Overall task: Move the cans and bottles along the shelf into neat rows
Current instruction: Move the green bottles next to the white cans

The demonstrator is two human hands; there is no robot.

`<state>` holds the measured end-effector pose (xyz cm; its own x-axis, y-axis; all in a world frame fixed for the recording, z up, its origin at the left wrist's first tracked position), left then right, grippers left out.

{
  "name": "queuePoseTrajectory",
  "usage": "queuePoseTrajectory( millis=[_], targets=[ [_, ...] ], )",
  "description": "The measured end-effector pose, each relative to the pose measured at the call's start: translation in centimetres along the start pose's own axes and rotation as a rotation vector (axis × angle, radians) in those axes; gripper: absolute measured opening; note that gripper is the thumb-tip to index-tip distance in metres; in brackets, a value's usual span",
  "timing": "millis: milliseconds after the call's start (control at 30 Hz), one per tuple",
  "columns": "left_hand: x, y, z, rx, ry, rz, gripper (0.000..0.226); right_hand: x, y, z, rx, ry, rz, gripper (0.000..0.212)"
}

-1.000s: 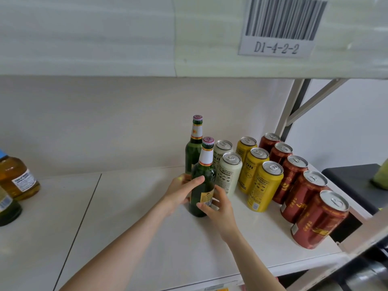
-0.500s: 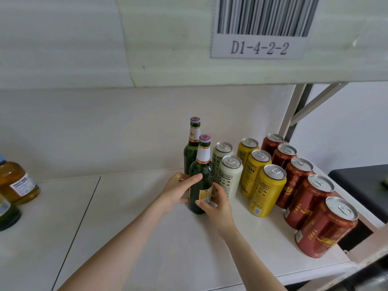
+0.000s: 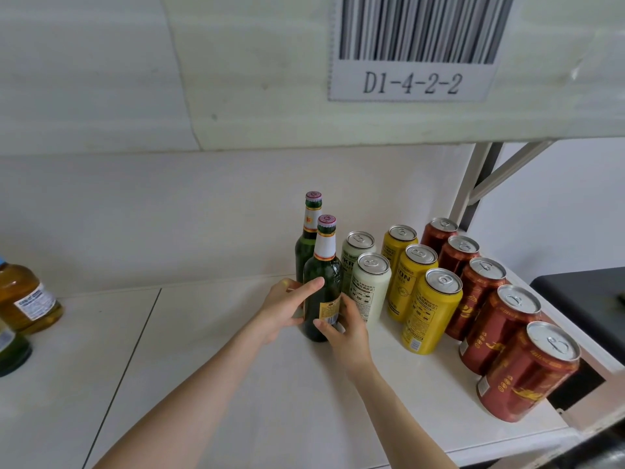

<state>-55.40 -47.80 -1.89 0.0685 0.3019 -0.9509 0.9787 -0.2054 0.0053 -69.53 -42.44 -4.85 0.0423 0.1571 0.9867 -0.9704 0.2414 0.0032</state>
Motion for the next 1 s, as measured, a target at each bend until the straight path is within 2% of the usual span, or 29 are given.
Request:
queuePoseTrajectory(
  millis=[167,367,467,567,667,800,900,1000],
  targets=[
    [0.0,0.1,0.1,0.006,-0.002,-0.004,0.104,-0.1,-0.1,0.2,0.004,-0.009,0.002,0.063],
    [0.2,0.1,0.1,0.025,0.019,0.015,0.092,-0.1,0.0,0.1,0.006,-0.006,-0.045,0.062],
    [-0.4,0.1,-0.5,0.018,-0.007,0.100,0.082,-0.1,0.2,0.1,-0.006,-0.037,-0.083,0.062],
    [-1.2,0.5,-1.2,-0.002,-0.088,0.242,0.072,-0.1,0.8,-0.4,-0.042,-0.063,-0.153,0.062],
    [-1.3,1.9,-2.0,-0.045,-0.198,0.387,0.074,0.2,1.7,-1.2,-0.117,-0.064,-0.237,0.050],
    [-0.7,4.4,-3.5,-0.146,-0.365,0.731,0.042,0.9,2.3,-3.2,-0.142,-0.050,-0.420,0.043],
    [0.7,5.6,-5.6,-0.200,-0.427,1.026,0.041,1.7,2.2,-5.0,-0.132,-0.016,-0.656,0.045],
    [1.4,5.9,-8.5,-0.284,-0.597,1.337,0.046,2.4,1.0,-6.9,-0.080,0.011,-0.927,0.052]
  ],
)
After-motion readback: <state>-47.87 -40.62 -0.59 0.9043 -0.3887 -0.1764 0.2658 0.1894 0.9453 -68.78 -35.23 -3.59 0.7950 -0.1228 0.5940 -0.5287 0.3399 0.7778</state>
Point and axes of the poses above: each hand's wrist, its own z-axis towards the middle knuckle, its own y-axis out of the back of the hand, x = y × z, the point moved 8 cm from there along z, towards the middle knuckle, and after that the axes turned 2 degrees about y, right-handed, at the moved point
